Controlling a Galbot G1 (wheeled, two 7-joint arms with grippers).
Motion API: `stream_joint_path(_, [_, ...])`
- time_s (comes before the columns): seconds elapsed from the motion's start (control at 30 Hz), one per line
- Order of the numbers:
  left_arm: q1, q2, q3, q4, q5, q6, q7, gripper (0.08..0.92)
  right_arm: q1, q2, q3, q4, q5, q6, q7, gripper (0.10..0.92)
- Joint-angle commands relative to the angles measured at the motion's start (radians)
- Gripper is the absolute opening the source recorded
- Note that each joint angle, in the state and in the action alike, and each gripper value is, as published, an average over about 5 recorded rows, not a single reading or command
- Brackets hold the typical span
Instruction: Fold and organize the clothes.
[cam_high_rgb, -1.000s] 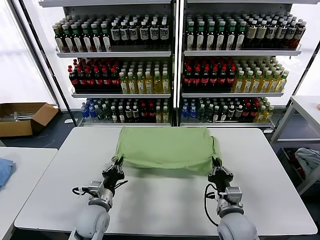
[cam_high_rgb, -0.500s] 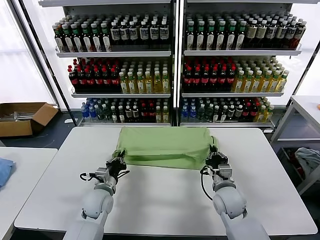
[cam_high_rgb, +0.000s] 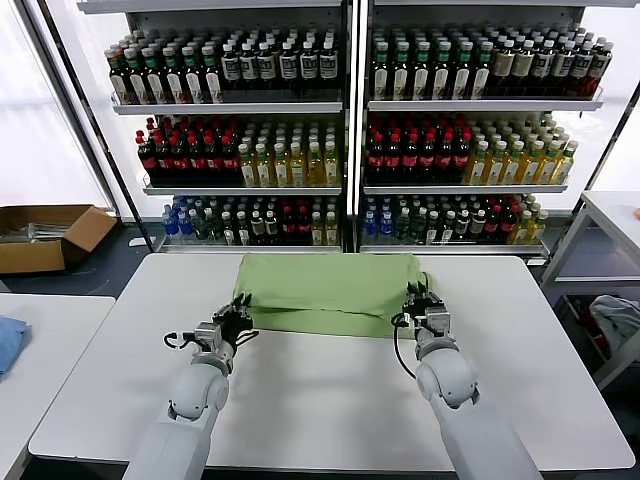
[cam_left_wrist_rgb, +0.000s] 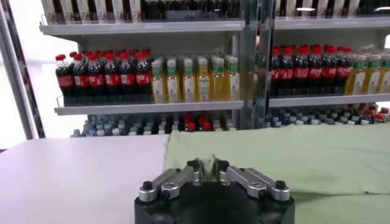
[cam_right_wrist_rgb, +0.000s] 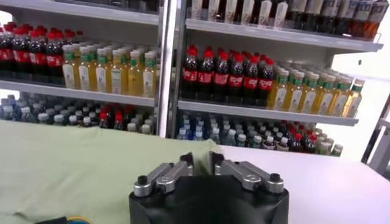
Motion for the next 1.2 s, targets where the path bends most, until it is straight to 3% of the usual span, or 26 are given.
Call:
stream_joint_path(0.03, [0.010,0.005,-0.007,-0.046,0.002,0.038,-0.023,0.333,0.049,0.048,-0.001,-0.008,0.116,-0.009,0.064,0.525])
stream_joint_path(0.37, [0.123,0.005,-0.022,-0.162,0.023,0.064,-0.018,0.619,-0.155,-0.004,0.038,0.183,0.009,-0.036,0.080,0.794])
stream_joint_path(0.6, [0.147,0.012,-0.026,-0.171,0.047,0.079,-0.012,0.801,-0.297,-0.048,0.083,0.280,-0.008,-0.046,0.087,0.822])
stream_joint_path(1.2, [0.079,0.034,-0.020,-0.089,0.045,0.121,-0.017,0.823,-0.279,-0.074,0.092,0.226,0.011,-0.110,0.085,0.823])
